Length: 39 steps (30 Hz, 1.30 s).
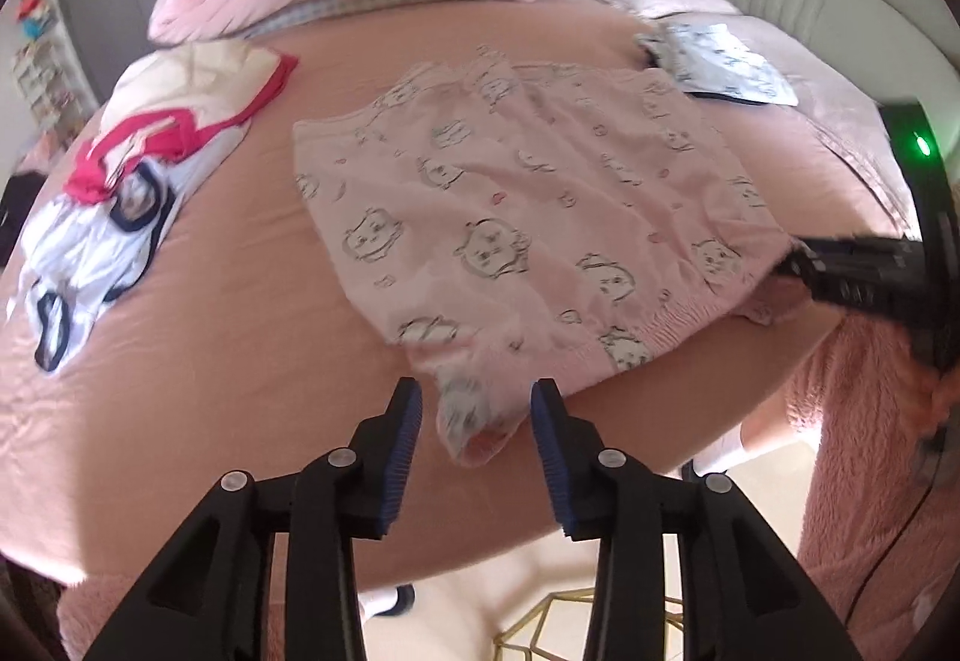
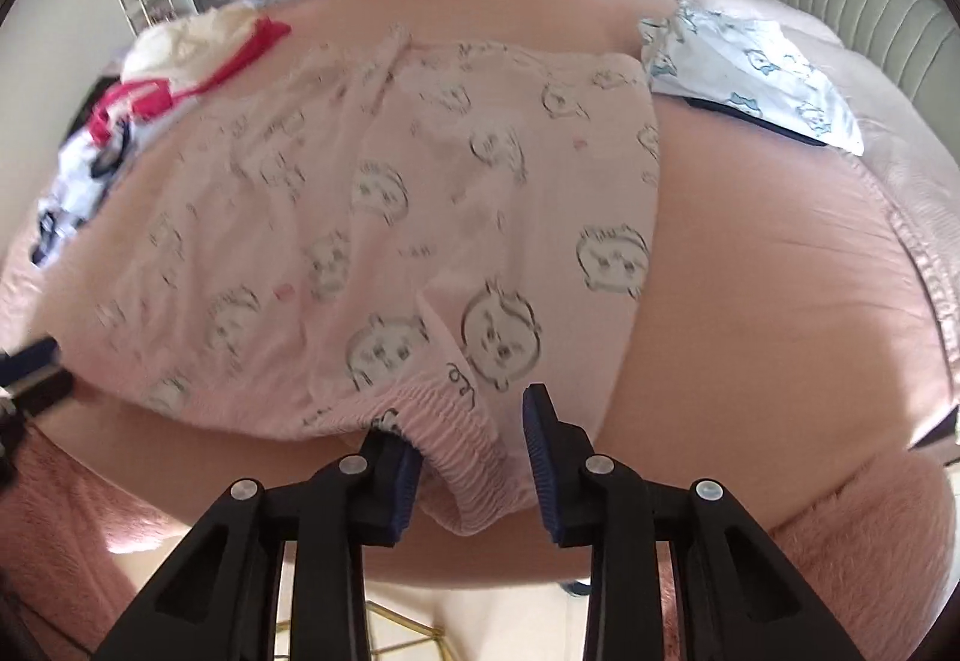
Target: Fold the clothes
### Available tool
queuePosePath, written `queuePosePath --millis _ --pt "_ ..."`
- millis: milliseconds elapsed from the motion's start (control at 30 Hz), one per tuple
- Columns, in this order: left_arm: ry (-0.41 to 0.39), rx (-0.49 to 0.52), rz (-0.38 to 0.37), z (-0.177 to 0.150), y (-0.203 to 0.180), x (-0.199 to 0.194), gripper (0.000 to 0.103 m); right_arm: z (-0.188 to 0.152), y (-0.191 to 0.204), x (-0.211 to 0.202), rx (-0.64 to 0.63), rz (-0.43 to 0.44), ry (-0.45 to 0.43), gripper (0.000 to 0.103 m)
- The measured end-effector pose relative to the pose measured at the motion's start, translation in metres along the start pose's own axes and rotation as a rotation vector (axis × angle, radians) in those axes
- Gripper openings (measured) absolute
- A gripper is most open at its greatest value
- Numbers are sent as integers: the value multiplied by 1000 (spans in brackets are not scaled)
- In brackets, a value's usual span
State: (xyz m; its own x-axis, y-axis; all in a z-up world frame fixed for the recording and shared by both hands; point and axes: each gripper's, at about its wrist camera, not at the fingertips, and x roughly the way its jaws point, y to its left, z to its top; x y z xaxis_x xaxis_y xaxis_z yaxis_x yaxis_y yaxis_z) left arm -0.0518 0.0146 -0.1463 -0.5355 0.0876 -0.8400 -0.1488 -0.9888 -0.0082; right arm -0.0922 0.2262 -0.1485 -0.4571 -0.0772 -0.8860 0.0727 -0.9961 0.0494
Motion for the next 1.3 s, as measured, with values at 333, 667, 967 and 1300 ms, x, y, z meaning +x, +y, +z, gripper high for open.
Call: queuePosePath --millis 333,667,967,1300 --pt "1 256 -91 17 -48 21 35 25 0 -22 59 163 -69 29" --pt "36 -11 66 35 -23 62 4 35 7 -32 30 170 -99 29" --pt "-141 -152 171 36 16 3 4 -15 14 26 -76 -44 46 29" --pt "-54 -255 56 -1 23 35 7 -15 1 26 -34 -105 60 26"
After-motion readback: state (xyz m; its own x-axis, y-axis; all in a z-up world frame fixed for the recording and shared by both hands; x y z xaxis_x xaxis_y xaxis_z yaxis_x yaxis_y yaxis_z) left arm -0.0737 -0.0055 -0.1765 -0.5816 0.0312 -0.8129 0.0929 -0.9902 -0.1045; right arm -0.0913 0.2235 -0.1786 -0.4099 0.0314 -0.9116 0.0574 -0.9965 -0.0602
